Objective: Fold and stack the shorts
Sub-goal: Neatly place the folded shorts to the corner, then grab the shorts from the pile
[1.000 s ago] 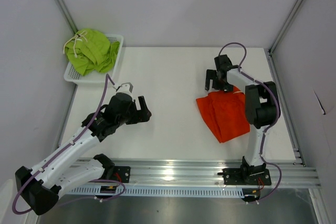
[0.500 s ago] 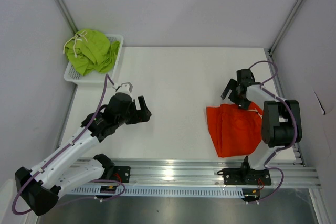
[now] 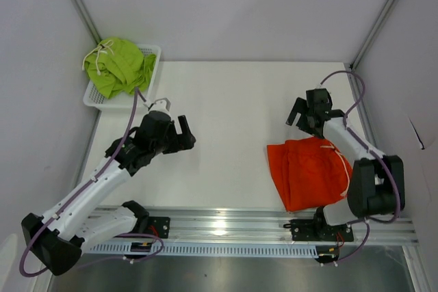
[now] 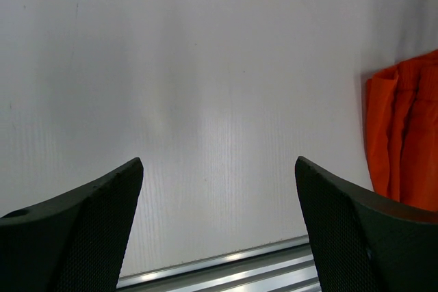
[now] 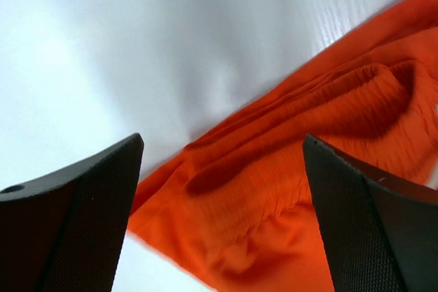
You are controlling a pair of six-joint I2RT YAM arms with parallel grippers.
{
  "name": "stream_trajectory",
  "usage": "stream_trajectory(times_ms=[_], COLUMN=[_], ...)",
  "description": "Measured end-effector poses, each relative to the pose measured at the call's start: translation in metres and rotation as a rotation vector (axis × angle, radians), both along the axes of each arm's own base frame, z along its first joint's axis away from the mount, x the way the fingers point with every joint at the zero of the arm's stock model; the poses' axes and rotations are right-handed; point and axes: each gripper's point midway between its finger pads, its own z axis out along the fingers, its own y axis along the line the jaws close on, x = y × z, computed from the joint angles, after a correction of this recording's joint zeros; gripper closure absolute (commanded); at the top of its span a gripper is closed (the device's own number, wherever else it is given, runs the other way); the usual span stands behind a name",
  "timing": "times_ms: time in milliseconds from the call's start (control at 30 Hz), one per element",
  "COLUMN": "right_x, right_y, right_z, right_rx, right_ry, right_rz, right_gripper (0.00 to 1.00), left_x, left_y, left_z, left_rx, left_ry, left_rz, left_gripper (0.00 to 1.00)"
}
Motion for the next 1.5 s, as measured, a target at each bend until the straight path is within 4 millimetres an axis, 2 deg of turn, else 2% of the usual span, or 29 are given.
stream_trajectory(times_ms=[67,200,267,333,367,467,633,700,767,800,833,900,1033,1133,1233,1500], right_x=[0.002,0.002,-0.007,-0.02,-0.028,-0.054,-0.069,-0.073,-0.074,-0.074,-0.074,-0.075,-0.073,-0.07,-0.069,-0.068], right_y=[0.009,0.031,0.034,0.04,0.047,0.062,0.081,0.092,0.1,0.104,0.107,0.111,0.108,0.107,0.106,0.105], right_z=[0.032,0.118,0.146,0.158,0.158,0.128,0.091,0.085,0.088,0.092,0.096,0.102,0.1,0.096,0.092,0.09], right_rx=[-0.02,0.033,0.066,0.095,0.112,0.142,0.163,0.171,0.162,0.154,0.148,0.148,0.132,0.117,0.106,0.098], right_ry=[-0.092,-0.386,-0.522,-0.649,-0.704,-0.745,-0.759,-0.767,-0.79,-0.81,-0.831,-0.868,-0.885,-0.877,-0.866,-0.861], right_rz=[0.037,0.123,0.139,0.158,0.18,0.239,0.29,0.325,0.343,0.345,0.344,0.347,0.323,0.311,0.307,0.301], right_gripper=[0.01,0.0,0.0,0.0,0.01,0.01,0.01,0.01,0.01,0.01,0.0,0.01,0.01,0.0,0.01,0.01], left_x=[0.01,0.034,0.051,0.069,0.079,0.108,0.165,0.188,0.213,0.225,0.237,0.261,0.304,0.325,0.334,0.338], left_y=[0.003,0.021,0.04,0.066,0.08,0.118,0.163,0.176,0.188,0.194,0.199,0.21,0.235,0.255,0.272,0.314], left_z=[0.007,0.02,0.03,0.042,0.049,0.073,0.108,0.113,0.114,0.11,0.105,0.087,0.046,0.023,0.008,-0.022], left_rx=[0.004,-0.018,-0.058,-0.111,-0.136,-0.21,-0.314,-0.346,-0.387,-0.408,-0.426,-0.452,-0.416,-0.355,-0.3,-0.224], left_ry=[0.004,0.019,0.029,0.03,0.024,0.0,-0.083,-0.104,-0.119,-0.119,-0.118,-0.099,-0.037,-0.004,0.007,0.02], left_rz=[0.03,0.122,0.195,0.289,0.343,0.483,0.609,0.652,0.698,0.723,0.749,0.801,0.906,0.979,1.041,1.145], left_gripper=[0.08,0.09,0.09,0.09,0.09,0.08,0.07,0.07,0.08,0.02,0.01,0.01,0.01,0.01,0.01,0.01])
